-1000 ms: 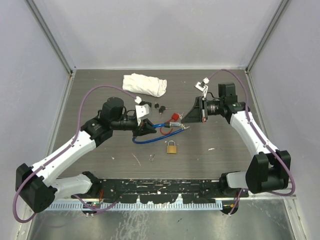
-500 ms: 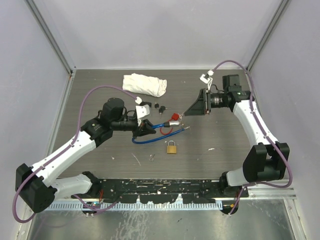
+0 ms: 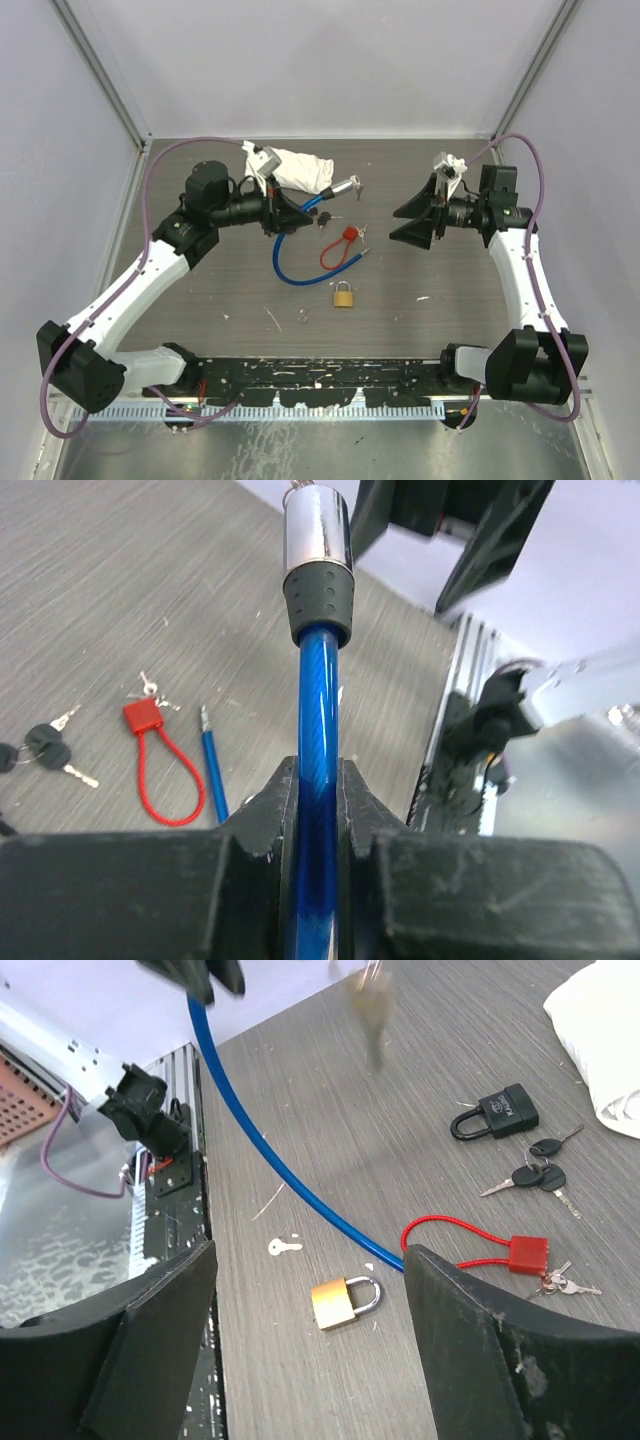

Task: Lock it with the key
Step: Adjust the lock, then lock the lock.

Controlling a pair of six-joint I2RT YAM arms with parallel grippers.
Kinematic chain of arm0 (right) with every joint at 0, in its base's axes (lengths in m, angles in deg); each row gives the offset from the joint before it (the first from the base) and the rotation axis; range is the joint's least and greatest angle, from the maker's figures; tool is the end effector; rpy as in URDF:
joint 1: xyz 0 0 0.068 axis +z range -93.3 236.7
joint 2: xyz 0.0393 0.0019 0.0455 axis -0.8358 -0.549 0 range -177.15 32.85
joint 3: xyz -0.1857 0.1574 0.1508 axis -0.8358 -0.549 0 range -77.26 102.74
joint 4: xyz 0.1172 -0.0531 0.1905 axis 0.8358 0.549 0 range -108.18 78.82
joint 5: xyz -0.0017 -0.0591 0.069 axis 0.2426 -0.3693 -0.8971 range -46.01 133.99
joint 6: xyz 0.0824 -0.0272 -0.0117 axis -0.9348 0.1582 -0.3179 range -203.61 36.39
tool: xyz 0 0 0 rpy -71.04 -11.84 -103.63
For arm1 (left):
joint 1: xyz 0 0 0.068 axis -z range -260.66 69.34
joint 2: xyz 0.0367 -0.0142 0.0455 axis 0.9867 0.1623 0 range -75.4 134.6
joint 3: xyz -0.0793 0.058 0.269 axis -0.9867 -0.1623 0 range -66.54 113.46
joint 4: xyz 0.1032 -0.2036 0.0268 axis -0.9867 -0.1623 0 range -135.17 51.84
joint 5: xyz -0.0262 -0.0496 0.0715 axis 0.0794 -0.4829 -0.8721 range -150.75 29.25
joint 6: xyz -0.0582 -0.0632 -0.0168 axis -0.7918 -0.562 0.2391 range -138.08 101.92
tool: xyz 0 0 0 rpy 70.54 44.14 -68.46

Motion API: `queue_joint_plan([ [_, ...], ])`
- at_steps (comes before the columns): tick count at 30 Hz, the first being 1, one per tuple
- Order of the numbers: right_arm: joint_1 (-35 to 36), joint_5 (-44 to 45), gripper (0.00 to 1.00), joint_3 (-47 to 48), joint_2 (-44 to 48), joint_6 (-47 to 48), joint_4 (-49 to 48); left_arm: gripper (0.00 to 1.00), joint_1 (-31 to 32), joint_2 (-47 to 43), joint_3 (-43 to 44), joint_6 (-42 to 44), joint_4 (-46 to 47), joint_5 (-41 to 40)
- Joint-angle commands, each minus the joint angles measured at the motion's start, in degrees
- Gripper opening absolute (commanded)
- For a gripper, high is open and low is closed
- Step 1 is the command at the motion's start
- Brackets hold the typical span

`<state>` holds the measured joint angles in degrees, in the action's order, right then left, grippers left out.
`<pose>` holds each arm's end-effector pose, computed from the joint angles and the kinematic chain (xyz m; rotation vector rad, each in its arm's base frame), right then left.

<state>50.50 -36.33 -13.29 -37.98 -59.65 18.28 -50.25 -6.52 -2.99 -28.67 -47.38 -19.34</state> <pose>0.2156 0.0536 0.3507 -0.8932 1.6194 1.2208 0.2011 -0.1775 0.3797 0.8464 1.7191 -1.1494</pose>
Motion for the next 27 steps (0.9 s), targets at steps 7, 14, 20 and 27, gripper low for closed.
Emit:
queue_joint_plan([
  [7,0.16,-3.24,0.81,-5.20,1.00,7.48,-2.91,0.00,-4.95,5.52,7.38,-29.54,21.18,-4.79],
  [14,0.20,-3.54,0.79,-5.30,0.53,5.24,-2.98,0.00,-7.11,12.41,12.90,-48.19,25.69,-7.95],
  [20,0.26,-3.18,0.77,-5.15,-1.00,1.51,-3.13,0.00,-7.47,15.61,13.73,-55.32,32.17,-6.99],
  [27,0.35,11.06,0.76,-15.72,0.74,-41.09,-41.32,0.00,-7.34,15.40,14.61,-46.90,33.49,-9.60],
])
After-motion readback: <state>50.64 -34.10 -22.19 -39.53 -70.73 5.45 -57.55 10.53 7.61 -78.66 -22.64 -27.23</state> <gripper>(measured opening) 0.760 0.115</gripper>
